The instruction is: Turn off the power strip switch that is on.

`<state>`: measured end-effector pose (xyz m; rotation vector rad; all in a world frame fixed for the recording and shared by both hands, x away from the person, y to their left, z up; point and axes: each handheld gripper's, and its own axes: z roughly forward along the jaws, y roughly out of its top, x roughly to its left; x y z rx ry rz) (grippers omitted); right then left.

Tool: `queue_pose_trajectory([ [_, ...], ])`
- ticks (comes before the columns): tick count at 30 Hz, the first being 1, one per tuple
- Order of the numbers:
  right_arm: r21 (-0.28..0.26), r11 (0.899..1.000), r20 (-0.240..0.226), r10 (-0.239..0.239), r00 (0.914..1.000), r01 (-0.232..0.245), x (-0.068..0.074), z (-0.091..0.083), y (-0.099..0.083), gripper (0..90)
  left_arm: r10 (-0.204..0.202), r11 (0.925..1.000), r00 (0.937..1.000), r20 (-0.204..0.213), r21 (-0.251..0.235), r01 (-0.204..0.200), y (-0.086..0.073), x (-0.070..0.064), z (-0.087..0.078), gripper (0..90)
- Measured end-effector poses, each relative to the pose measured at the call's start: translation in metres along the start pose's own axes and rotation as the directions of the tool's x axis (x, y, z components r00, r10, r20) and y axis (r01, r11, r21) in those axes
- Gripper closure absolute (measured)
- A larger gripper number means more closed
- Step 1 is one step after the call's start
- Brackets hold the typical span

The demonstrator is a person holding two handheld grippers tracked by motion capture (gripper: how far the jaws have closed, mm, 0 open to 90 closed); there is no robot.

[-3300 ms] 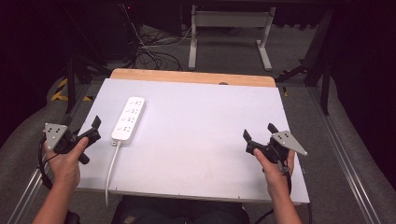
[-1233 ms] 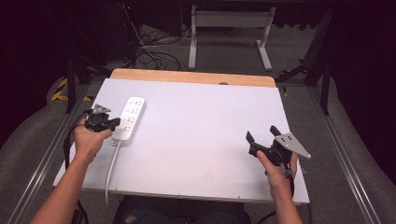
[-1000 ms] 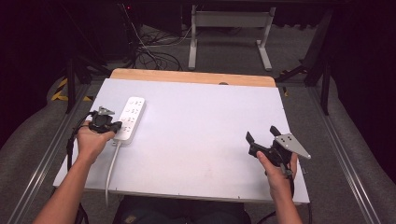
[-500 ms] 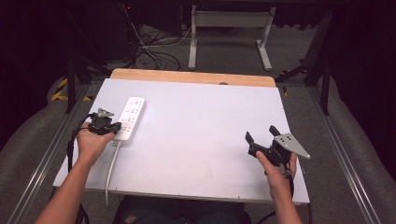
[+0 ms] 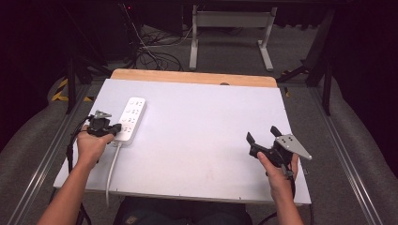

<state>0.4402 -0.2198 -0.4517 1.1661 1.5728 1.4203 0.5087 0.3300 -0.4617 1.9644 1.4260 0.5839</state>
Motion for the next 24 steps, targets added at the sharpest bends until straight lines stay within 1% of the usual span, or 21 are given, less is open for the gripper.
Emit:
queue_pose_trajectory([
  [1, 0.001, 1.000, -0.002, 0.001, 1.0000, -0.001, 0.0002, 0.0001, -0.0001, 7.4, 0.008, 1.0000, 1.0000, -0.001, 0.003, -0.008, 0.0003, -0.0004, 0.0000, 90.0],
  [8, 0.001, 1.000, -0.001, -0.002, 1.0000, 0.002, 0.0004, 0.0006, -0.0003, 7.4, 0.006, 1.0000, 1.0000, 0.002, 0.002, -0.006, 0.0004, -0.0002, 0.0001, 90.0],
  [13, 0.001, 1.000, -0.002, -0.001, 1.0000, 0.001, 0.0002, 0.0006, -0.0004, 7.4, -0.007, 1.0000, 1.0000, 0.003, -0.005, 0.007, -0.0003, 0.0003, 0.0000, 90.0],
  [14, 0.003, 1.000, 0.001, -0.001, 1.0000, 0.001, 0.0004, 0.0006, -0.0005, 7.4, -0.022, 0.9997, 0.9997, 0.010, -0.008, 0.022, -0.0004, 0.0010, 0.0001, 90.0],
  [17, 0.005, 1.000, 0.005, -0.002, 1.0000, 0.002, 0.0004, 0.0008, -0.0005, 7.7, -0.024, 0.9997, 0.9996, 0.013, -0.006, 0.024, -0.0011, 0.0017, -0.0012, 90.0],
  [20, 0.003, 1.000, 0.007, -0.003, 1.0000, 0.003, 0.0006, 0.0008, -0.0002, 8.2, -0.044, 0.9989, 0.9988, 0.019, -0.015, 0.045, -0.0035, 0.0039, -0.0026, 90.0],
  [22, 0.007, 1.000, 0.004, 0.000, 1.0000, 0.000, 0.0015, 0.0008, -0.0004, 8.4, -0.046, 0.9989, 0.9988, 0.018, -0.014, 0.046, -0.0035, 0.0036, -0.0030, 90.0],
  [23, 0.006, 1.000, 0.000, 0.001, 1.0000, -0.001, 0.0019, 0.0009, -0.0003, 8.4, -0.044, 0.9989, 0.9987, 0.027, -0.017, 0.044, -0.0034, 0.0035, -0.0043, 90.0],
  [24, 0.005, 1.000, -0.001, 0.002, 1.0000, -0.002, 0.0024, 0.0010, -0.0001, 8.4, -0.044, 0.9989, 0.9987, 0.027, -0.017, 0.044, -0.0034, 0.0035, -0.0043, 90.0],
])
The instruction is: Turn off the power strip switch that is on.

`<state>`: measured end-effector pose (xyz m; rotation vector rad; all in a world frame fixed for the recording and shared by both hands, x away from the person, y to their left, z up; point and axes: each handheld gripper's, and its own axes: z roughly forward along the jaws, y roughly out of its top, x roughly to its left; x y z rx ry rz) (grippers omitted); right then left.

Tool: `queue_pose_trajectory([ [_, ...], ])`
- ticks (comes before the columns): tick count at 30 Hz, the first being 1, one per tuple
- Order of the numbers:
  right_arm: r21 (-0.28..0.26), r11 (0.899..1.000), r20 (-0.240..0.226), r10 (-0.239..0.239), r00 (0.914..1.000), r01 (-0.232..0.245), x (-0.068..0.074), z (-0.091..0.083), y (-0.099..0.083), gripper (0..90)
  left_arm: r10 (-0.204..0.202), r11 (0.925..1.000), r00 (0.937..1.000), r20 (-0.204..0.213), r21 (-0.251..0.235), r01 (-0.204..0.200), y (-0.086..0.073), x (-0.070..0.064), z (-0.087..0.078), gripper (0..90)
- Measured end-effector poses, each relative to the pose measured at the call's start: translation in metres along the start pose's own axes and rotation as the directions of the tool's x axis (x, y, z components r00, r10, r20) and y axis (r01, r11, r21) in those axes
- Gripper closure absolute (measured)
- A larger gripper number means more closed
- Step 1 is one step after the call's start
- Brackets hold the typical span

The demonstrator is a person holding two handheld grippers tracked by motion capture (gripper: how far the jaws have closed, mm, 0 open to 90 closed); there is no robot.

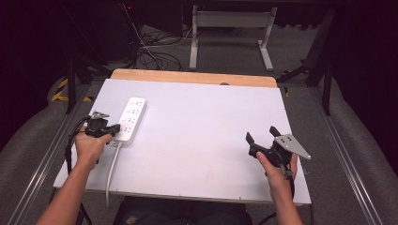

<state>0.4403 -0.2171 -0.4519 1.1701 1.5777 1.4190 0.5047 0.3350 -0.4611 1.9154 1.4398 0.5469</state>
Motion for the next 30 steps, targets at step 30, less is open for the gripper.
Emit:
queue_pose_trajectory([
  [30, -0.009, 1.000, 0.008, 0.006, 1.0000, -0.006, -0.001, -0.001, 0.001, 8.4, -0.121, 0.8874, 0.9904, -0.068, -0.454, 0.077, -0.007, -0.004, -0.067, 90.0],
])
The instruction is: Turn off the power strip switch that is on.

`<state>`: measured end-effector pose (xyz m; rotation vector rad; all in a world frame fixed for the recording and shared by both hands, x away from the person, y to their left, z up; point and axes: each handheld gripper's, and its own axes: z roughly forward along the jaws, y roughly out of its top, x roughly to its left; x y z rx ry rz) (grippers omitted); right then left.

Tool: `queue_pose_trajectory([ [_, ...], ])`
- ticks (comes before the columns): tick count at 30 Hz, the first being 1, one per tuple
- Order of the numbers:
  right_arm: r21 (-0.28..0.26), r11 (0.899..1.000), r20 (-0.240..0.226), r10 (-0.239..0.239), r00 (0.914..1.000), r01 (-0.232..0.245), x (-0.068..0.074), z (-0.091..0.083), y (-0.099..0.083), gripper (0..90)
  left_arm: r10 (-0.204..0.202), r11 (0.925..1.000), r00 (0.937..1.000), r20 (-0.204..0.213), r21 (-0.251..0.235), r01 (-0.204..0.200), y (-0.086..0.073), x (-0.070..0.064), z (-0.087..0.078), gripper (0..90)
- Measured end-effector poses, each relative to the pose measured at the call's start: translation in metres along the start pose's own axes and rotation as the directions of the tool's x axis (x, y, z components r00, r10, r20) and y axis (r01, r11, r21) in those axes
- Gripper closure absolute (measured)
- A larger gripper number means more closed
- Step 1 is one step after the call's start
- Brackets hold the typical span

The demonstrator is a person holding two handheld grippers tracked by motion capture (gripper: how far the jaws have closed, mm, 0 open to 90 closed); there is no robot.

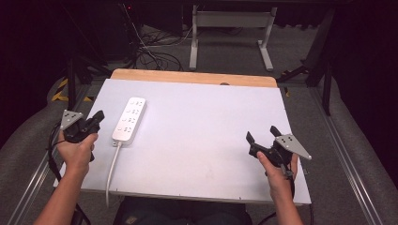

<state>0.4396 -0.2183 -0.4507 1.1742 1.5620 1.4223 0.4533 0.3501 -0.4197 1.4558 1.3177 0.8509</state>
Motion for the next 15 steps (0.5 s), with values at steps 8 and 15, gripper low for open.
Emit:
queue_pose_trajectory([
  [8, -0.003, 1.000, -0.001, 0.001, 1.0000, -0.001, 0.000, 0.000, 0.000, 8.5, 0.027, 0.9916, 0.9987, -0.043, -0.126, -0.032, -0.004, -0.002, -0.026, 90.0],
  [15, 0.000, 1.000, 0.000, -0.004, 1.0000, 0.004, 0.001, 0.001, 0.000, 8.5, 0.038, 0.9896, 0.9967, -0.072, -0.136, -0.048, -0.007, -0.003, -0.027, 90.0],
])
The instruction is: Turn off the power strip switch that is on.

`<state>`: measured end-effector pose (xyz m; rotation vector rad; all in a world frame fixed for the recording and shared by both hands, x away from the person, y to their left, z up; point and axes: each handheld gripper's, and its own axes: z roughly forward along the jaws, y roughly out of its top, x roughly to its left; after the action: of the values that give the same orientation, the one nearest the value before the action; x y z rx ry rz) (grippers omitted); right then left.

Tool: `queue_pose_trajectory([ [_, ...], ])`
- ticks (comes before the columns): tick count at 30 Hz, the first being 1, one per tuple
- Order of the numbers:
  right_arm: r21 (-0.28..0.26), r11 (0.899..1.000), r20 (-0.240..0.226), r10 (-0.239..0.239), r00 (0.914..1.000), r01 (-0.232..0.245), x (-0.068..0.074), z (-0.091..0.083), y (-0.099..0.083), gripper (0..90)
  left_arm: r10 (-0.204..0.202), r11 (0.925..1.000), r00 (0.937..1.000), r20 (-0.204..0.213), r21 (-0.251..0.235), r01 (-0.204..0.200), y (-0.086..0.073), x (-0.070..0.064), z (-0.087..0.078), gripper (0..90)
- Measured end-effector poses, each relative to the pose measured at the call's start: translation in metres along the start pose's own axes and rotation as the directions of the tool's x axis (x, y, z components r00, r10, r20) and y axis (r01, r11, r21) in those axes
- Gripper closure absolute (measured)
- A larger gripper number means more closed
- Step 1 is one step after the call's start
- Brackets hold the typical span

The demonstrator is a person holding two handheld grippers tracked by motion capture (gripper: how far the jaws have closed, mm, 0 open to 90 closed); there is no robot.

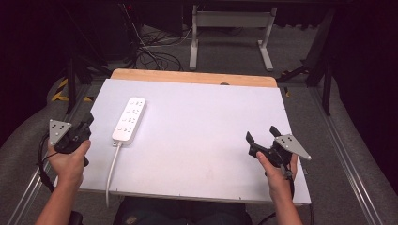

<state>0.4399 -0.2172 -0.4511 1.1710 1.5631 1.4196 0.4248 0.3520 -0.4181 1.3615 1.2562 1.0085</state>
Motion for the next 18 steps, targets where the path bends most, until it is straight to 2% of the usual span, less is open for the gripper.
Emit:
queue_pose_trajectory([
  [7, 0.006, 1.000, -0.001, -0.001, 1.0000, 0.001, 0.0005, 0.0005, -0.0004, 8.7, 0.010, 0.9999, 0.9999, 0.004, 0.010, -0.010, -0.0012, 0.0003, 0.0026, 90.0],
  [9, 0.006, 1.000, -0.001, -0.001, 1.0000, 0.001, 0.0007, 0.0004, -0.0004, 8.8, -0.001, 0.9999, 1.0000, 0.007, 0.011, 0.001, -0.0017, 0.0007, 0.0029, 89.9],
  [10, 0.007, 1.000, -0.002, -0.002, 1.0000, 0.002, 0.0008, 0.0003, -0.0003, 8.9, -0.002, 0.9999, 1.0000, 0.009, 0.011, 0.002, -0.0012, 0.0010, 0.0030, 78.6],
  [11, 0.007, 1.000, -0.002, -0.002, 1.0000, 0.002, 0.0008, 0.0003, -0.0003, 8.9, -0.011, 0.9999, 0.9999, 0.005, 0.010, 0.010, -0.0009, 0.0008, 0.0030, 78.6],
  [12, 0.006, 1.000, -0.003, -0.002, 1.0000, 0.002, 0.0009, 0.0003, -0.0003, 8.9, -0.015, 0.9998, 0.9999, 0.003, 0.012, 0.015, -0.0004, 0.0007, 0.0030, 74.1],
  [13, 0.007, 1.000, -0.002, -0.003, 1.0000, 0.003, 0.0009, 0.0004, -0.0004, 8.8, -0.020, 0.9997, 0.9998, 0.003, 0.015, 0.020, -0.0001, 0.0003, 0.0034, 68.1],
  [14, 0.007, 1.000, 0.000, -0.002, 1.0000, 0.002, 0.0007, 0.0004, -0.0003, 8.7, -0.023, 0.9996, 0.9997, 0.004, 0.015, 0.023, 0.0000, 0.0000, 0.0037, 58.2],
  [18, 0.006, 1.000, 0.000, -0.002, 1.0000, 0.002, 0.0004, 0.0004, -0.0004, 8.7, -0.027, 0.9994, 0.9995, 0.019, 0.023, 0.026, 0.0007, 0.0011, 0.0047, 36.4],
])
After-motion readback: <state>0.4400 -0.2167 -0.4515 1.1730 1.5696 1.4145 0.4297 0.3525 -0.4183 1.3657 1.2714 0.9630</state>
